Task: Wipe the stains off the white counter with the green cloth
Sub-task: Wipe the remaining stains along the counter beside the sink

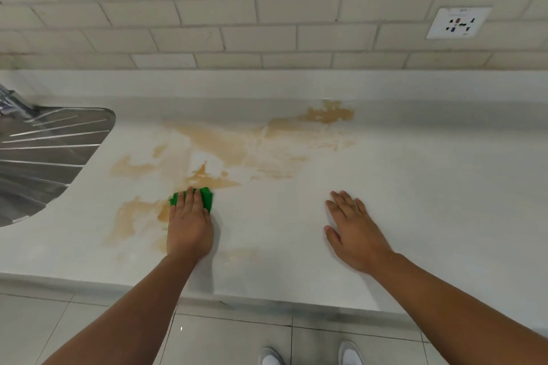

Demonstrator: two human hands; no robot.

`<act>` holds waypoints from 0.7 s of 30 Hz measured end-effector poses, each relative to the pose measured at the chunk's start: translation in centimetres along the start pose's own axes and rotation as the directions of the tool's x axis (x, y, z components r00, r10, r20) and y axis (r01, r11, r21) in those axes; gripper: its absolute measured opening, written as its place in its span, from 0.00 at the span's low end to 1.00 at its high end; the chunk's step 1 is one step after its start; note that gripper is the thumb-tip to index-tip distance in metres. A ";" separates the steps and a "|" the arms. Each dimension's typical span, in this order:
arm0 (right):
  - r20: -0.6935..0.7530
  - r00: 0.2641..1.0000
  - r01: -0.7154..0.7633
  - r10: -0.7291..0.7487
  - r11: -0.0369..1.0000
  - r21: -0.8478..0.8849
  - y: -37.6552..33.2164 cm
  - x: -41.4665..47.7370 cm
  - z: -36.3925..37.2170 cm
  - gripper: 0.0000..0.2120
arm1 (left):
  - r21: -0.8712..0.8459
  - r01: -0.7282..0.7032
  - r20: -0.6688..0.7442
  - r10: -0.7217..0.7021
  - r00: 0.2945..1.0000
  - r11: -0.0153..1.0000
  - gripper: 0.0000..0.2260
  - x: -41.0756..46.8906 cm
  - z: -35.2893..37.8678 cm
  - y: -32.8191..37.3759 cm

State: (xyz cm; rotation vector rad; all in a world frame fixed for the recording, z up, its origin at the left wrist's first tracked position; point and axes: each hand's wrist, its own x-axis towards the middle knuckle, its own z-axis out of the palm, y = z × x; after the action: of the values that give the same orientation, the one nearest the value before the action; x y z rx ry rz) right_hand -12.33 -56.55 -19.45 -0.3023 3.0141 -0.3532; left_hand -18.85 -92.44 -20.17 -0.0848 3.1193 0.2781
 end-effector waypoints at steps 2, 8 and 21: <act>-0.025 1.000 -0.013 0.014 1.000 0.008 -0.3 -0.5 0.2 0.36 | -0.017 -0.023 -0.012 0.023 1.000 1.000 0.25 -0.7 0.2 2.1; -0.037 0.998 -0.057 0.057 0.998 -0.012 -1.0 -2.1 0.4 0.37 | -0.090 -0.240 0.056 0.245 0.968 0.967 0.25 -2.6 1.4 10.9; -0.065 0.995 -0.077 0.077 0.997 0.003 -0.1 -4.6 1.1 0.34 | -0.128 -0.546 0.079 0.557 0.826 0.828 0.26 -8.2 3.0 13.1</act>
State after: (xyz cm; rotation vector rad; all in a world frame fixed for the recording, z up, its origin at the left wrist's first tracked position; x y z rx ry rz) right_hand -7.73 -55.92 -20.19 -0.1772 3.0782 -0.3643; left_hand -11.42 -78.60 -20.72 0.8209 2.9328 0.4213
